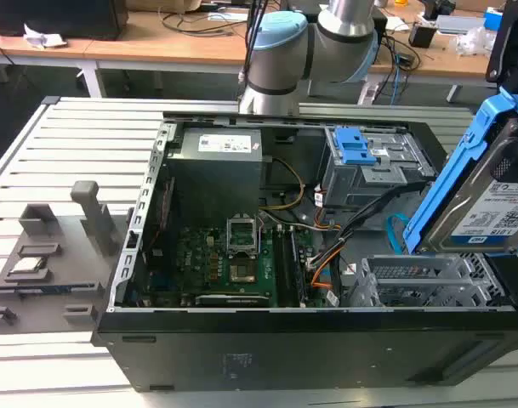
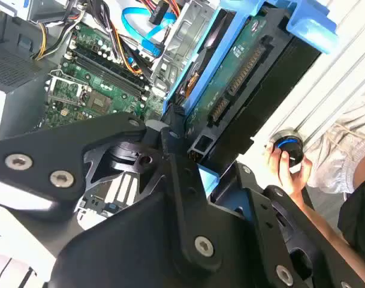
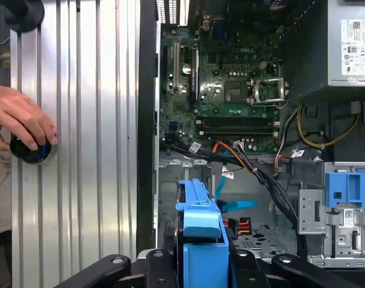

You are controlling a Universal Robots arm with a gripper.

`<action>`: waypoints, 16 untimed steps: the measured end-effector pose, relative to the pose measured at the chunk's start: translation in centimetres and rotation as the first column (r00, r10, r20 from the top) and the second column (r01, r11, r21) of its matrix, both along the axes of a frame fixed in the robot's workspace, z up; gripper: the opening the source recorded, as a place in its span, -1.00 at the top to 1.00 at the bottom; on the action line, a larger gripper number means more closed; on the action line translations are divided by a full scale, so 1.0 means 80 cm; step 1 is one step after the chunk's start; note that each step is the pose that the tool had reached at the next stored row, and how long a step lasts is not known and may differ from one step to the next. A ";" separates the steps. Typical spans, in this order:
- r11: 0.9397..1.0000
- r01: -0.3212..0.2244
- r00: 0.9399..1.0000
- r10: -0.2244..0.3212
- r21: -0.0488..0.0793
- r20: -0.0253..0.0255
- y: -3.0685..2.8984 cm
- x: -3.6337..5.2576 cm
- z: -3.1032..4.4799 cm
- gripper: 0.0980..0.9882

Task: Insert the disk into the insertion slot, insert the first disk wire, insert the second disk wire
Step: 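Insert the disk into the insertion slot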

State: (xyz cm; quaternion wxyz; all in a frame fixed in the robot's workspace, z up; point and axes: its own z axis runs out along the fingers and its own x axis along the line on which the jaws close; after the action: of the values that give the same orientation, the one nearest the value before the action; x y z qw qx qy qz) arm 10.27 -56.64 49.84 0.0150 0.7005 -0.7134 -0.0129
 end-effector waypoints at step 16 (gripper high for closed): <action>1.000 0.003 1.000 -0.003 0.000 0.000 0.0130 -0.009 -0.0567 0.40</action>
State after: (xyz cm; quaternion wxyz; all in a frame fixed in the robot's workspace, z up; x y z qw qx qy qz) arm 9.56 -55.60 45.31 0.0151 0.6993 -0.7145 -0.0127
